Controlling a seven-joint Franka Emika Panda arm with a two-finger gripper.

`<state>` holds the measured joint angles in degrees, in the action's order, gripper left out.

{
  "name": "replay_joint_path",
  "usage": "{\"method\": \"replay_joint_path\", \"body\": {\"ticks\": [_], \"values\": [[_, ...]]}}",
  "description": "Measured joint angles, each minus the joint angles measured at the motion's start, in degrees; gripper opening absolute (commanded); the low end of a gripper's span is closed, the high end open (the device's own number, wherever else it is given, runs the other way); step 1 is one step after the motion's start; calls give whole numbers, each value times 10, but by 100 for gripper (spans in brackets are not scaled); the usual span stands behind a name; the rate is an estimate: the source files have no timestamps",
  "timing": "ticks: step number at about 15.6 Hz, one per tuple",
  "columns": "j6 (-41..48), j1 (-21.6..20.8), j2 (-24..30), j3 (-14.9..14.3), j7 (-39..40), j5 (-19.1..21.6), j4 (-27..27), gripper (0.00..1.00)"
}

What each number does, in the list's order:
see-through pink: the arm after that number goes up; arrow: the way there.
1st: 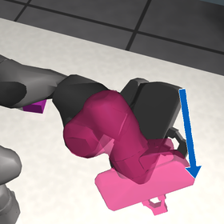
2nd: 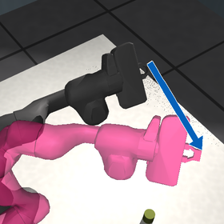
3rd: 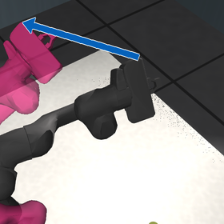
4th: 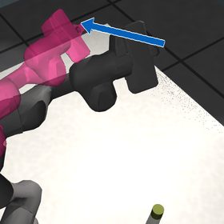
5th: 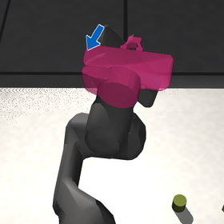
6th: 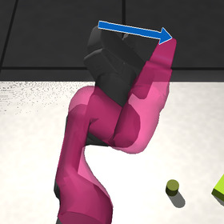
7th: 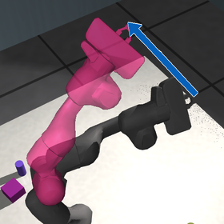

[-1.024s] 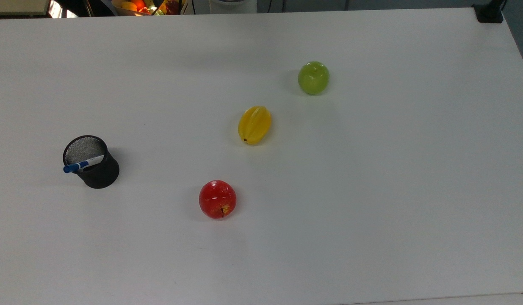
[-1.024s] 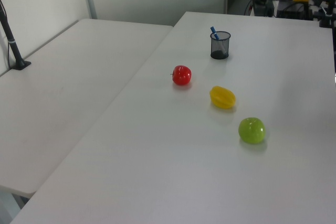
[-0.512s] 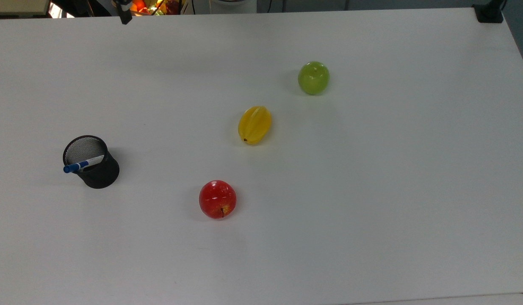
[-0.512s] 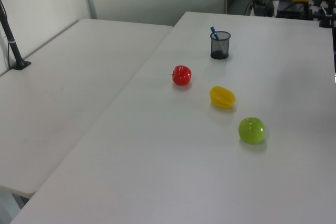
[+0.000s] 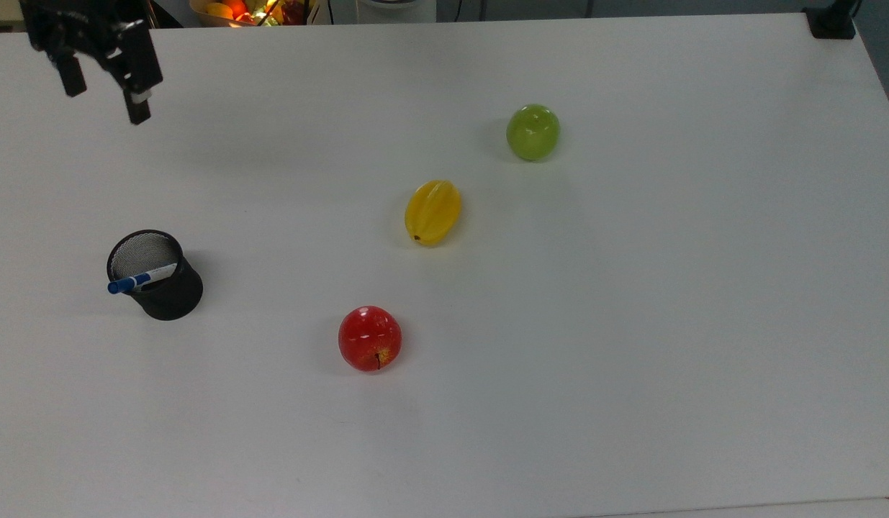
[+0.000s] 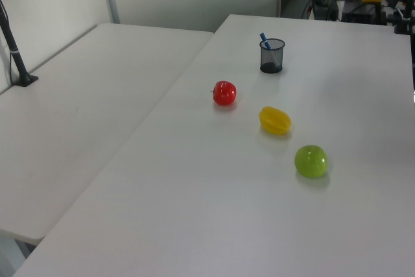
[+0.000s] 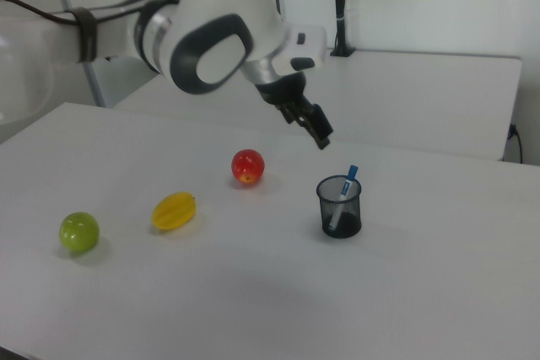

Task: Take marker pen
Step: 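Move the gripper over the black mesh pen cup, then lower the gripper into the cup and close on the blue-capped marker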

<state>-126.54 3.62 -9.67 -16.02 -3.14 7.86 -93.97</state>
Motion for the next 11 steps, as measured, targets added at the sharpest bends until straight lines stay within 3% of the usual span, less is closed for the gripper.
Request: {"method": "replay_joint_path", "body": {"ticks": [3, 11], "values": [[-97, 10, -51, 0, 0, 0, 4, 100], [-227, 17, -170, 0, 1, 0, 46, 100]]}}
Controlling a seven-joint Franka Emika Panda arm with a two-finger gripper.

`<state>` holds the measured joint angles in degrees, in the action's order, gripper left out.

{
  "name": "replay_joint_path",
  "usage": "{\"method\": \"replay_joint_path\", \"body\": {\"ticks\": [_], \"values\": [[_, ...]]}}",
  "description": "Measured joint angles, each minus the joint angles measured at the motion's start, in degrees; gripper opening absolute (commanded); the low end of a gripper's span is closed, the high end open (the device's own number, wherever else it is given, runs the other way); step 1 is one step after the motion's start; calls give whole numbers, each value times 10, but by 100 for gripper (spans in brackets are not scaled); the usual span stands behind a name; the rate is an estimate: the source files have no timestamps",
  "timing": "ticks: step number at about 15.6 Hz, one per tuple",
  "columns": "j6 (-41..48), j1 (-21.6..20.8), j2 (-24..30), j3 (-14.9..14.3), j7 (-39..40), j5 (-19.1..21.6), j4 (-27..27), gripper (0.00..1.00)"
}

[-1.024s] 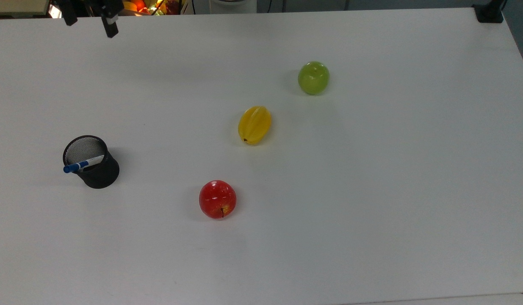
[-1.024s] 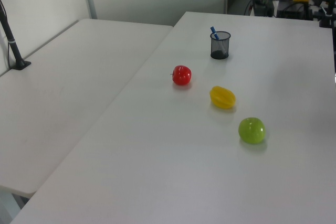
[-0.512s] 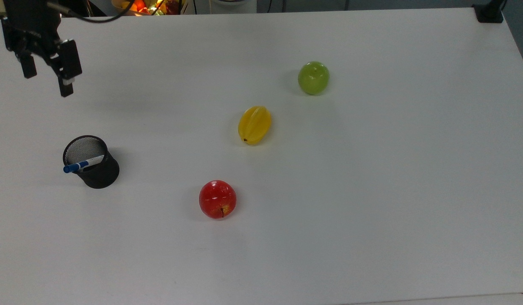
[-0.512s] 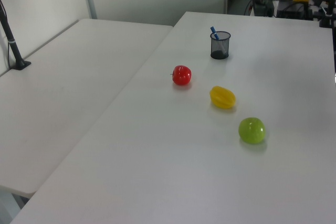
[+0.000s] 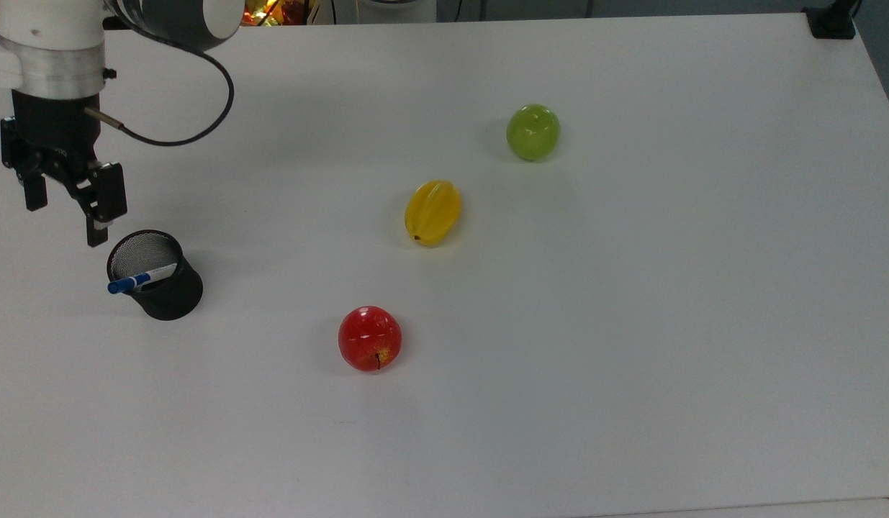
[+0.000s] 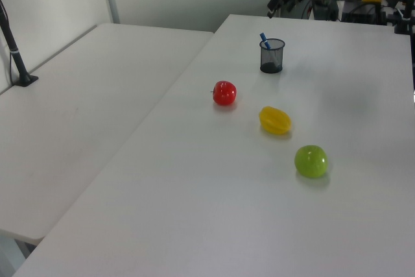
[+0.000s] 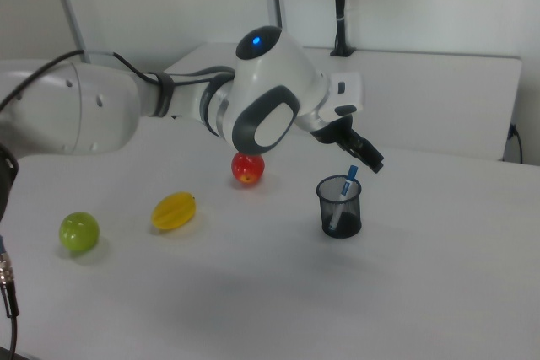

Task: Take marker pen
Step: 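Lower the gripper into the cup and close on the blue-capped marker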

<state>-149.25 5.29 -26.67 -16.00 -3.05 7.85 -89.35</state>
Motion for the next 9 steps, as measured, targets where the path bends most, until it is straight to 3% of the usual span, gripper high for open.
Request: {"method": "replay_joint_path", "body": {"ticks": [3, 9], "values": [[-42, 0, -36, 0, 0, 0, 13, 100], [-45, -3, -77, 4, 1, -1, 39, 100]]}}
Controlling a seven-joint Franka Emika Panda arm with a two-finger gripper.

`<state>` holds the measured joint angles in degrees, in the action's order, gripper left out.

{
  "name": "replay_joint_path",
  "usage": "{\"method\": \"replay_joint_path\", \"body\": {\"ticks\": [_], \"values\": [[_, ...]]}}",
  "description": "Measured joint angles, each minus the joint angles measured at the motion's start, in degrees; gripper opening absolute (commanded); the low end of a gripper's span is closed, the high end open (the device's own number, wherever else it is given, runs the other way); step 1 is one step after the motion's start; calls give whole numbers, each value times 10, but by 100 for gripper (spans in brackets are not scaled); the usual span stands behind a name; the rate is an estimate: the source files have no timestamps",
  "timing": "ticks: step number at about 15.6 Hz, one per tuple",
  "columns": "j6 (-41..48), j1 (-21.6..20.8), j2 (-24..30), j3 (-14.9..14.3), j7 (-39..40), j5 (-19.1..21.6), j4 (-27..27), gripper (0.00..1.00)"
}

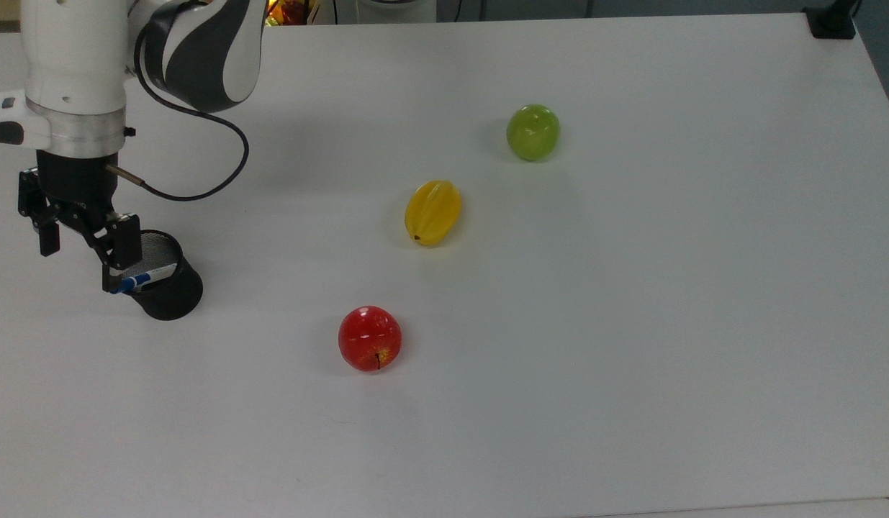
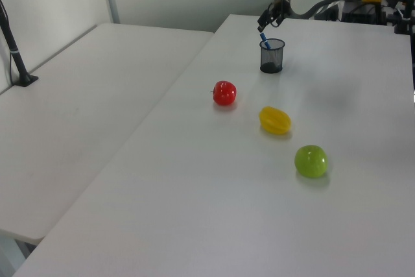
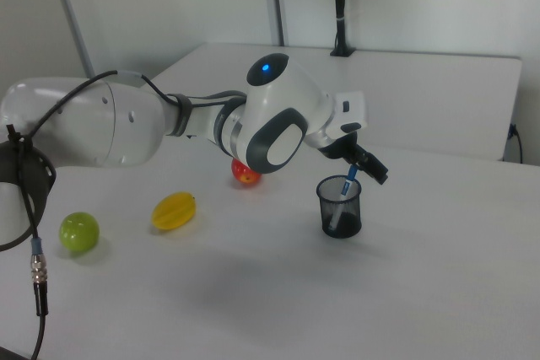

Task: Take marker pen
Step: 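Lower the gripper into the cup and close on the blue-capped marker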

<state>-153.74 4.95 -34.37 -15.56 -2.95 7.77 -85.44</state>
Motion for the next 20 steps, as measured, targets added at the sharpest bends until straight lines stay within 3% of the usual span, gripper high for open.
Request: {"method": "replay_joint_path", "body": {"ticks": [3, 4, 5, 6, 11, 20], "values": [[0, -1, -18, 7, 1, -5, 10, 93], [0, -2, -21, 9, 1, -8, 13, 80], [0, -4, -23, 11, 1, -11, 14, 56], [0, -7, -24, 11, 1, -14, 15, 42], [0, -8, -24, 12, 1, -23, 19, 0], [0, -4, -9, 12, 1, -25, 32, 0]]}}
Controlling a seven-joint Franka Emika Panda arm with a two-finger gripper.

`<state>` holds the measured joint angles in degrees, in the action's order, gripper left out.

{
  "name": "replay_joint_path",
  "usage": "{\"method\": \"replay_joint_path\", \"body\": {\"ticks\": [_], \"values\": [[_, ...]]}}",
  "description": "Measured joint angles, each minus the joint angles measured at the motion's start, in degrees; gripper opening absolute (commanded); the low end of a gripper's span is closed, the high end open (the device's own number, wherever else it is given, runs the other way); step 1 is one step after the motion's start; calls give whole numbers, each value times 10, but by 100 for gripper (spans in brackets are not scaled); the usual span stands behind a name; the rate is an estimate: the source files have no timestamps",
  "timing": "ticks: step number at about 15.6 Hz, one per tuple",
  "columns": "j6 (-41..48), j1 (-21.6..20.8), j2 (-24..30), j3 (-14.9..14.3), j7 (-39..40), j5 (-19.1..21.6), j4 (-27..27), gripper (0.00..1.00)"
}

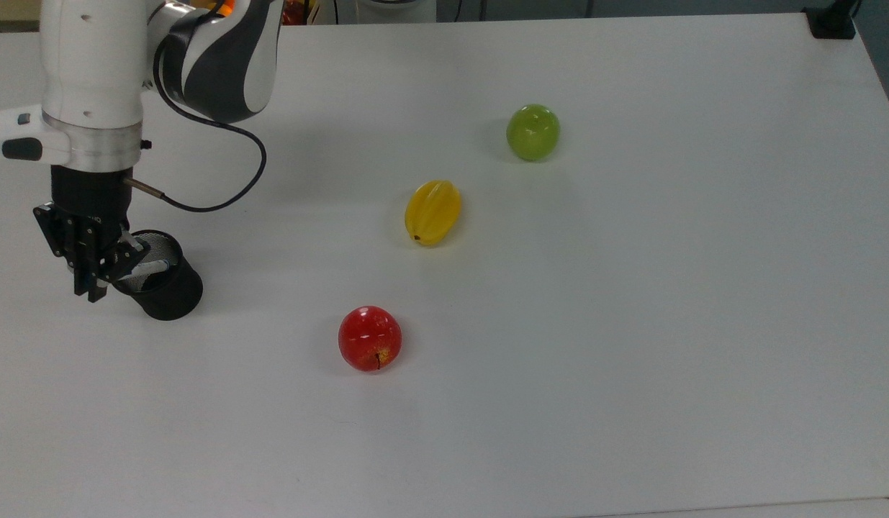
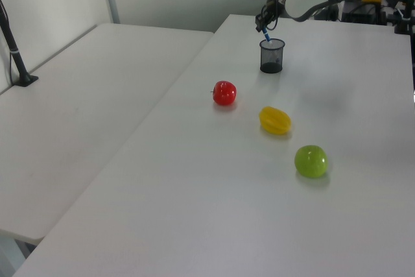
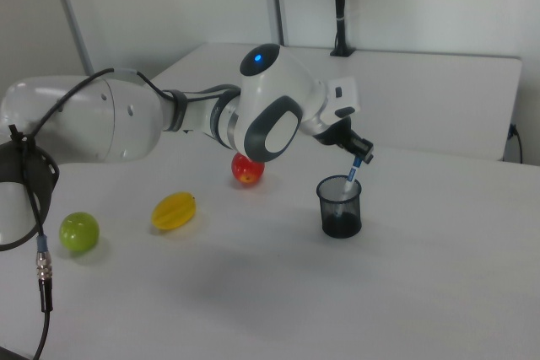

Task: Take marker pen
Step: 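Lower the gripper into the cup and close on the blue-capped marker, then lift the marker up out of the pen cup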

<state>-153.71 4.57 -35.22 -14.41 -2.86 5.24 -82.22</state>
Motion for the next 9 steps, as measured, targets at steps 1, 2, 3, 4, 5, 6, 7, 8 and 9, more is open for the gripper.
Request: {"method": "replay_joint_path", "body": {"ticks": [1, 2, 3, 4, 5, 6, 7, 8, 9], "values": [[0, 3, 8, 0, 0, 0, 2, 0], [0, 7, 18, -1, 0, 0, 4, 0], [2, 12, 31, -1, 0, 1, 4, 0], [7, 19, 44, -1, 0, 1, 4, 0], [19, 26, 59, -1, 0, 1, 5, 0], [33, 31, 74, -1, 0, 2, 4, 0], [49, 34, 88, -1, 0, 7, 4, 0], [65, 35, 102, -1, 0, 13, 3, 0], [83, 33, 115, 0, 0, 17, 1, 0]]}}
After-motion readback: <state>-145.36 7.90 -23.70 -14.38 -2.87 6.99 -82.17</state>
